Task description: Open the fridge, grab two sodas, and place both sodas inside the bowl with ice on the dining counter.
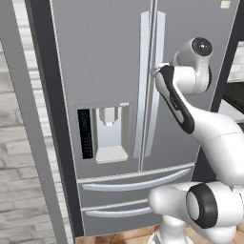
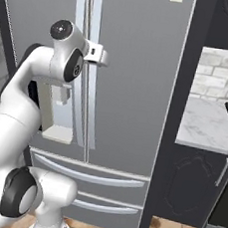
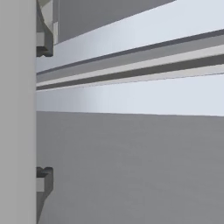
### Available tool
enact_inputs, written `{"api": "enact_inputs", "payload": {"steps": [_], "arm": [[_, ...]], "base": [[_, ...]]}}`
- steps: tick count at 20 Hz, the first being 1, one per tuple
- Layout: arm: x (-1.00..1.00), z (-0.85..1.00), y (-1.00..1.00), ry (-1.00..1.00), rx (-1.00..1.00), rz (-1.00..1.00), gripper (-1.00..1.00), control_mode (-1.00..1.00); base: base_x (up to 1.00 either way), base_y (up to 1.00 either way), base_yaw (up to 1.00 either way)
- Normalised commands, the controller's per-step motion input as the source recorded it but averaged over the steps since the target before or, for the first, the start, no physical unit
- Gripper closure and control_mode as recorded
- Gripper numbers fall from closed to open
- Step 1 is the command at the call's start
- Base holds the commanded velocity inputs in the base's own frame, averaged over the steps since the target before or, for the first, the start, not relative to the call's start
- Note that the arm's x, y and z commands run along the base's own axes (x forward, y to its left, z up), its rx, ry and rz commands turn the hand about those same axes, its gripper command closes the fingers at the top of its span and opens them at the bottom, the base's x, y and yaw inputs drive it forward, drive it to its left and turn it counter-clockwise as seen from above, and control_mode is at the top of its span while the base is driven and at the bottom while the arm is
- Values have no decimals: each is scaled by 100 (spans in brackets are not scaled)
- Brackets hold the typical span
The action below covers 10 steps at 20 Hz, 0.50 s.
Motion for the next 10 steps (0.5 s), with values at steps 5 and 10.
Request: {"api": "enact_inputs", "payload": {"steps": [5,10], "arm": [[19,11,1,0,0,0,-100,-100],[19,5,3,0,0,0,-100,-100]], "base": [[0,0,0],[0,0,0]]}}
